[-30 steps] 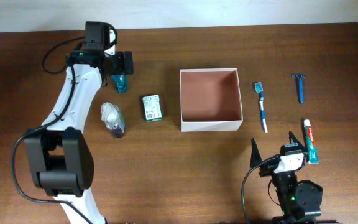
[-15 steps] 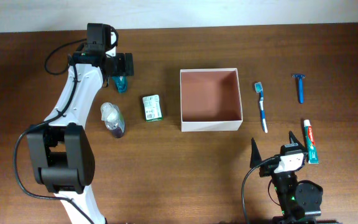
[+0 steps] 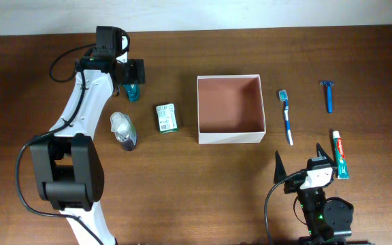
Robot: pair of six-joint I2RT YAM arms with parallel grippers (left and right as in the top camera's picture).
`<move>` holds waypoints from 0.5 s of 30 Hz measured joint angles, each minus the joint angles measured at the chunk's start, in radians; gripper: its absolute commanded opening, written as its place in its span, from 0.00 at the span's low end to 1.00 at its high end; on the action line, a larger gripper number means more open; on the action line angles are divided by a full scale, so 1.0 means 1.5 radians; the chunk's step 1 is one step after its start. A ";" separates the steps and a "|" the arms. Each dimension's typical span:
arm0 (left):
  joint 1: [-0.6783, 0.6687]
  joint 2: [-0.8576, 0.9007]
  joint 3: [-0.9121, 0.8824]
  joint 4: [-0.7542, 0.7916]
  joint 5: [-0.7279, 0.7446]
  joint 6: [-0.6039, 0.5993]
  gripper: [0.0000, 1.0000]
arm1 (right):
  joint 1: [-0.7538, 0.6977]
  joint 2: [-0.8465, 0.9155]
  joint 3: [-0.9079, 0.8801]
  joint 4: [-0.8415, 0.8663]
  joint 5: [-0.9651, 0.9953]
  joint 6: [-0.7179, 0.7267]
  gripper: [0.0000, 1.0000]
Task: Pack container
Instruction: 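Lower the left gripper and close it on the Listerine bottle cap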
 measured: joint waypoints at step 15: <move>0.000 0.000 0.000 -0.002 -0.001 -0.001 0.79 | 0.000 0.000 0.000 0.000 0.000 0.000 0.98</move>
